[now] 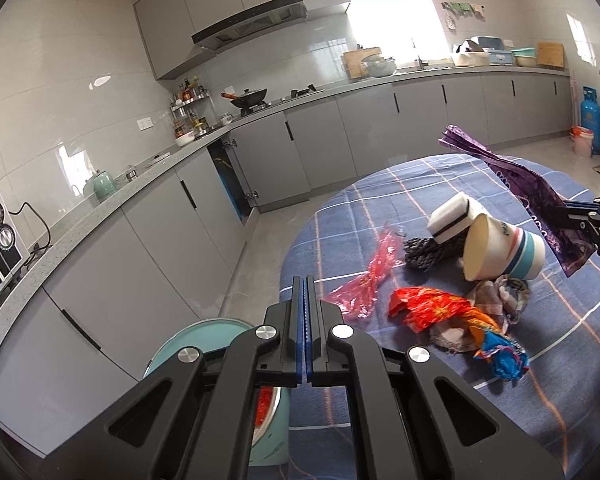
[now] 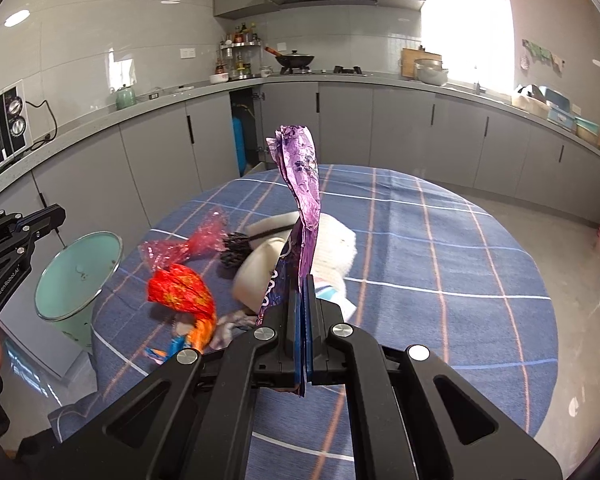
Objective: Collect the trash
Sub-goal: 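Carry the purple wrapper over the teal bin with the right tool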
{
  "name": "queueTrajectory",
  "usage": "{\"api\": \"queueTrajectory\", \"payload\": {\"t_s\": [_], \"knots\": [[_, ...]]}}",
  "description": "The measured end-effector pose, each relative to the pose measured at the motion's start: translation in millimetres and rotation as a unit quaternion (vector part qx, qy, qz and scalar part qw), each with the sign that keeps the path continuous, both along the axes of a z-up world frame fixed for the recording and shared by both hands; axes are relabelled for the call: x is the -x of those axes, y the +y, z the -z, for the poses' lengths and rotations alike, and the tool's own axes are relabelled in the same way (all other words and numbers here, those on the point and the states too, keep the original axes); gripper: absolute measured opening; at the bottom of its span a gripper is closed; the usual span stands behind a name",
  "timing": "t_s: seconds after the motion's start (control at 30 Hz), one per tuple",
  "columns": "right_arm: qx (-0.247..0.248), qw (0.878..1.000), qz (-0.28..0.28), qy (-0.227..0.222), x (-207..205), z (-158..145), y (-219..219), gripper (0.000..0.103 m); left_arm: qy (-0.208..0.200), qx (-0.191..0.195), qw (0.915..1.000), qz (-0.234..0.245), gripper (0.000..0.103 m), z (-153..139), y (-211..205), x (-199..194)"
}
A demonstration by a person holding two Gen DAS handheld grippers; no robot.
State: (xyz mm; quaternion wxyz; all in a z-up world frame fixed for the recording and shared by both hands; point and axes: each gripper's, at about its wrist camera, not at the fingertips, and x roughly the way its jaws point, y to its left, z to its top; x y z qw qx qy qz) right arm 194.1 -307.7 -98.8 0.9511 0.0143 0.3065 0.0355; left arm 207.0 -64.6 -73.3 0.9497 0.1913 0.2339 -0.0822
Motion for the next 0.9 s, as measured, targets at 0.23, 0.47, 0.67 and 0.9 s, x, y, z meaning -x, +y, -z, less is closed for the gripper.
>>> {"api": "queueTrajectory", "payload": {"t_s": [0.23,0.47,0.67,0.9], "knots": [[0.006,0.999,-0.031,-0.004,-5.1,-3.5,23.6,0.003,0.001,-0.002,0.9998,-0.019,0.001,0.8,22.6,-4.1],[0.01,0.998,-0.054,-0.005,-12.9,-6.1,44.4,0.003,-0.001,-0.005,0.9994,-0.035,0.001,-0.3,44.0,-6.1],[0.015,0.997,-0.076,-0.01,-18.6,-12.5,64.6,0.003,-0.001,-0.008,0.9986,-0.053,0.001,0.4,65.1,-9.6],[0.022,0.995,-0.101,-0.012,-26.7,-13.8,90.0,0.003,0.0,-0.01,0.9974,-0.072,0.001,1.4,90.6,-11.7]]}}
